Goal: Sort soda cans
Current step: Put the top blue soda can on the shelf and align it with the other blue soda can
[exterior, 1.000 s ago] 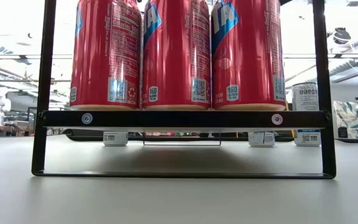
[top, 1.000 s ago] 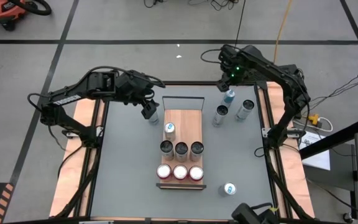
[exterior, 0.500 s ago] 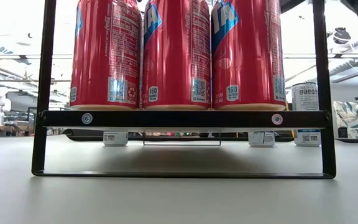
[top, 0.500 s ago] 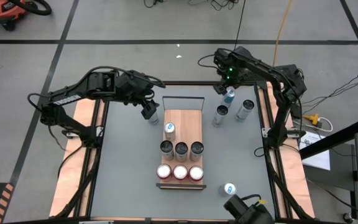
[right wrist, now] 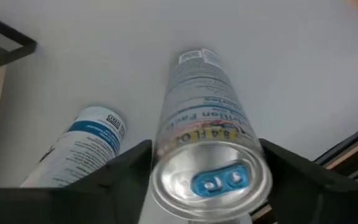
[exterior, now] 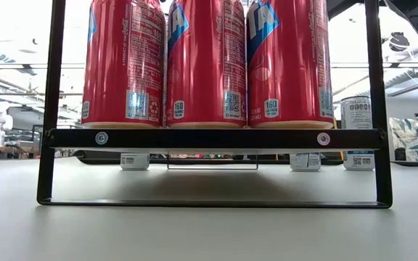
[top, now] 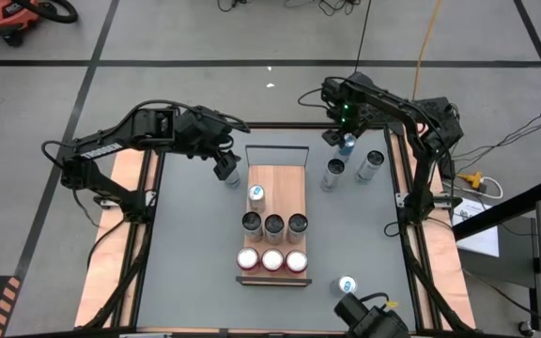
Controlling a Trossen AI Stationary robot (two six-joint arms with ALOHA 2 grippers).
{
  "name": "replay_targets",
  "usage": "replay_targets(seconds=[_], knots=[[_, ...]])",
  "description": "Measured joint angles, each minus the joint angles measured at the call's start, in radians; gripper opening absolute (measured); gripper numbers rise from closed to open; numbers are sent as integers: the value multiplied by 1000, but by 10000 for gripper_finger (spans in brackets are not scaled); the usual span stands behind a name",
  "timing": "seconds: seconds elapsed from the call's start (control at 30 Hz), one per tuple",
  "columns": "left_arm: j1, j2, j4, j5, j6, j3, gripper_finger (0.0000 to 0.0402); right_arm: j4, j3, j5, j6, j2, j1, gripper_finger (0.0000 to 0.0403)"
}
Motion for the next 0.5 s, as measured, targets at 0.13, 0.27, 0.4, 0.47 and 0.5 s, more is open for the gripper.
replay_targets(seconds=[0.13,0.27,0.4,0.47,0.5], knots=[[0,0,4,-2,0,0,306,-22,0,-7,0,-2,7,207],[0,0,18,-28,1,0,306,-30,0,-52,3,-23,13,185],[0,0,64,-71,2,0,306,-31,0,-51,26,-77,20,194],[0,0,87,-107,13,0,306,-32,0,-50,46,-117,21,199],[0,0,100,-130,30,0,306,-32,0,-50,59,-141,21,200]])
